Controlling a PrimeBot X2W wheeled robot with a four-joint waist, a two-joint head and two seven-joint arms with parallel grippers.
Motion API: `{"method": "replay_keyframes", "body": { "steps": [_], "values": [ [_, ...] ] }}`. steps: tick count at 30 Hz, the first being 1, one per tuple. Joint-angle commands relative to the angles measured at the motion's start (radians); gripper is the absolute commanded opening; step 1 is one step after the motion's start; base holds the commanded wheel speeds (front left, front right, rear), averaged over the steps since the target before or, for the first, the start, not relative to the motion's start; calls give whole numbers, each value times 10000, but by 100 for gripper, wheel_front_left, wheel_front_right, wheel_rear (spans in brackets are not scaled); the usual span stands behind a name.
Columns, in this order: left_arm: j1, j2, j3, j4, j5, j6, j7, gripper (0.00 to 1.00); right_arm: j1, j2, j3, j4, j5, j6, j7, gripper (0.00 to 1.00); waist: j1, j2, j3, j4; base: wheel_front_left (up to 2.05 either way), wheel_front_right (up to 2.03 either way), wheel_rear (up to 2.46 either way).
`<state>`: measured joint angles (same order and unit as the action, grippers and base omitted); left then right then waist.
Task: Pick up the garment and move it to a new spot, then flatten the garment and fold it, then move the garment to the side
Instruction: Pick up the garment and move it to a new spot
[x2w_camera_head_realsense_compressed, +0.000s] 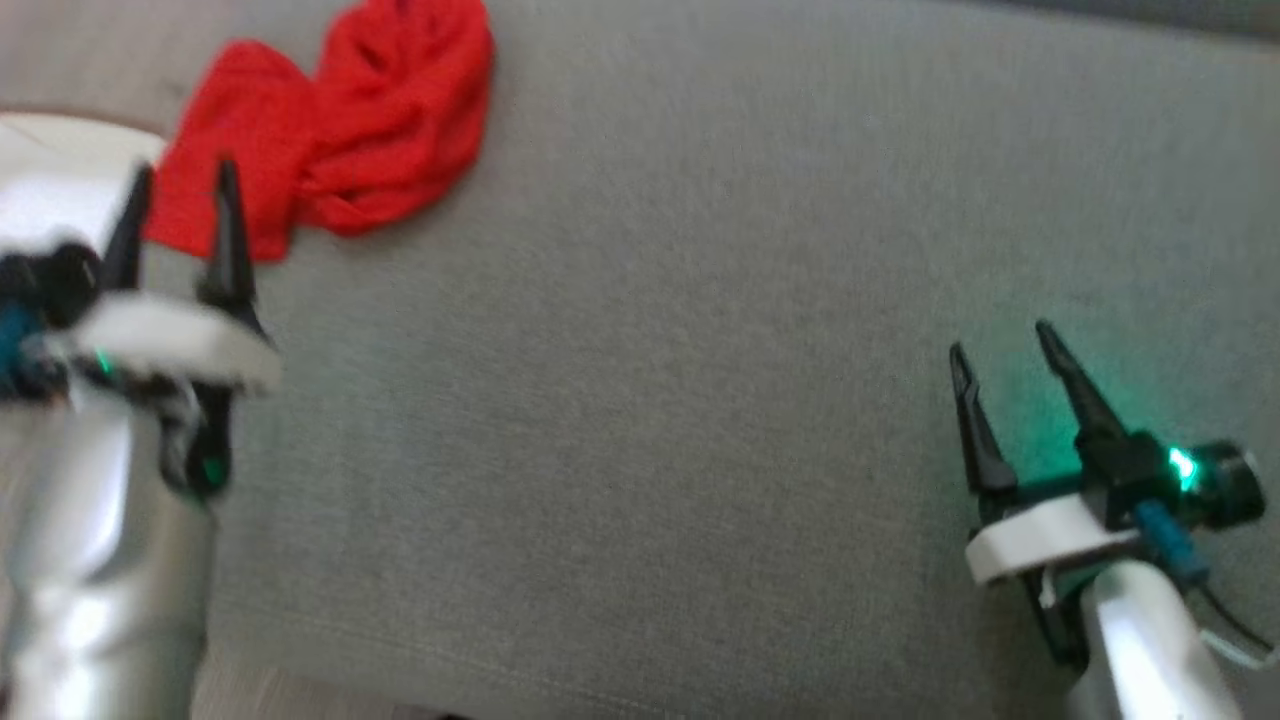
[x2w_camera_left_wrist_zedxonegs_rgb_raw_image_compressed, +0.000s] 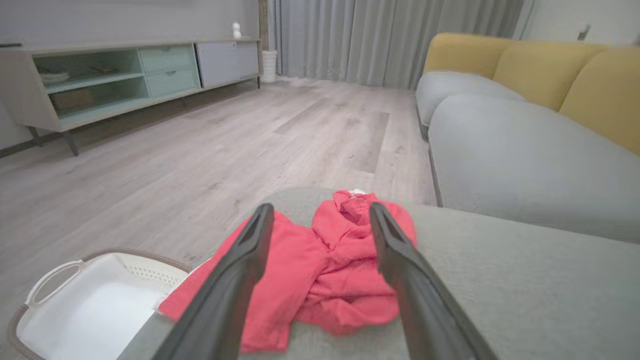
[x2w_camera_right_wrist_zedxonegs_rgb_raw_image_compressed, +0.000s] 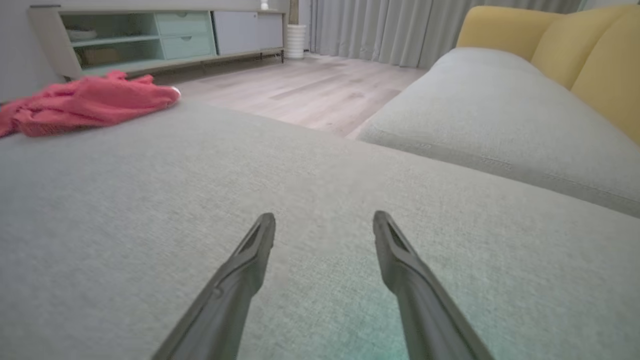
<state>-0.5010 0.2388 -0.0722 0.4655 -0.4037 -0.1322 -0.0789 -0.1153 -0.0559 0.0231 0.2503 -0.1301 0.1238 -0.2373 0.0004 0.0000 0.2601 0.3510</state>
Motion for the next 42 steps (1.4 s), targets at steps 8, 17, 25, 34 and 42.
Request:
{"method": "replay_keyframes", "body": {
  "steps": [8,17,25,34,42],
  "values": [
    [-3642,767,243,2942,-333,32,942,100,-651,-502,287,-1101,-308,69,412,100,-4,0,2801,-1042,0,0,0],
    [-4927,715,-249,5922,-239,49,1551,100,-495,-668,256,-2031,-216,69,774,100,-4,0,3096,-1659,0,0,0],
    [-5108,939,-1215,5413,-1066,19,1233,0,-229,-380,108,-1758,-1,69,514,100,-4,0,2101,-1919,0,0,0],
    [-3414,1530,-3431,-194,-4326,17,1943,0,229,28,0,-316,659,69,-113,100,-4,0,-143,-2177,0,0,0],
    [-726,696,-4618,-5188,-6843,66,3263,0,289,53,156,195,1362,69,-234,100,-4,0,-813,-2606,0,0,0]
  ]
}}
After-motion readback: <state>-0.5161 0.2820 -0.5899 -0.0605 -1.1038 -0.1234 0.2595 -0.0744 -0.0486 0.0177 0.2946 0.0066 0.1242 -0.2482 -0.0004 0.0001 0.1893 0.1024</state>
